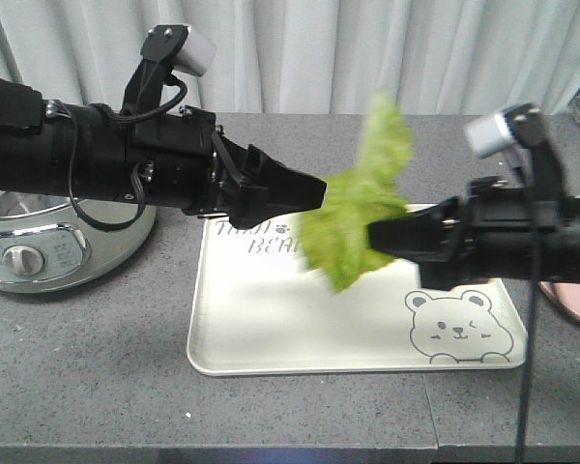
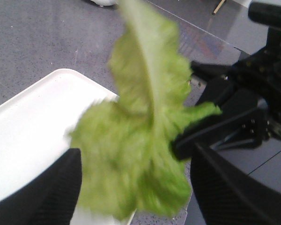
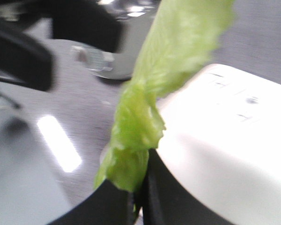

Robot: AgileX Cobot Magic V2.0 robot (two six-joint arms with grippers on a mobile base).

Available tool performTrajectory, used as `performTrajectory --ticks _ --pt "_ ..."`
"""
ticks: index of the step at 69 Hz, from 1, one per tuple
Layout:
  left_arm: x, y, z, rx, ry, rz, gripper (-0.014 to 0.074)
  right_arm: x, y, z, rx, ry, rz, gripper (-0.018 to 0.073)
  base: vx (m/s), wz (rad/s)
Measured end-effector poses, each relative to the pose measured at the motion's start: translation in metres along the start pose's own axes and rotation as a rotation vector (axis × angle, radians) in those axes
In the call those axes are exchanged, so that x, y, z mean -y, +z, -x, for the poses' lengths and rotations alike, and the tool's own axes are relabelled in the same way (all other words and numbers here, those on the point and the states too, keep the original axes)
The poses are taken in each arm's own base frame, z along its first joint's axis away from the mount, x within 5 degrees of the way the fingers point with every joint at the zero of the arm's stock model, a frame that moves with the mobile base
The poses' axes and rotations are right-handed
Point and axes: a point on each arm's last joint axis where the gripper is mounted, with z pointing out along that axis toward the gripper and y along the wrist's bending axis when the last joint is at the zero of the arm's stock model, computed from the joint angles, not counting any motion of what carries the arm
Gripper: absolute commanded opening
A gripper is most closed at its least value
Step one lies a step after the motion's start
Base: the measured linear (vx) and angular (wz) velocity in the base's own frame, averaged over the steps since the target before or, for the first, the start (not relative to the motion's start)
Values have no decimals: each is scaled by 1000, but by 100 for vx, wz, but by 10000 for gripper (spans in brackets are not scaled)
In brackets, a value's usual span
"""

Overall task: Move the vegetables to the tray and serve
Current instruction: 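Release the leaf from the left gripper and carry it onto the pink plate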

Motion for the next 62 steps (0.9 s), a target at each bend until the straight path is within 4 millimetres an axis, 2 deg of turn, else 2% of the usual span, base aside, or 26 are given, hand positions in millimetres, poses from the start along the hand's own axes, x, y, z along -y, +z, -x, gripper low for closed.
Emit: performTrajectory --ticks 18,34,43,62 --pt "0 0 0 -5 4 0 486 34 -65 7 -117 110 -394 -6 0 0" --pt "0 0 -1 -9 5 -4 486 65 -109 3 -214 293 -672 -6 0 0" --pt "0 0 -1 -9 5 -4 486 89 -120 -7 -248 394 -748 -6 0 0" --pt "0 0 -1 -9 5 -4 486 136 -121 -32 -330 523 -797 -6 0 0"
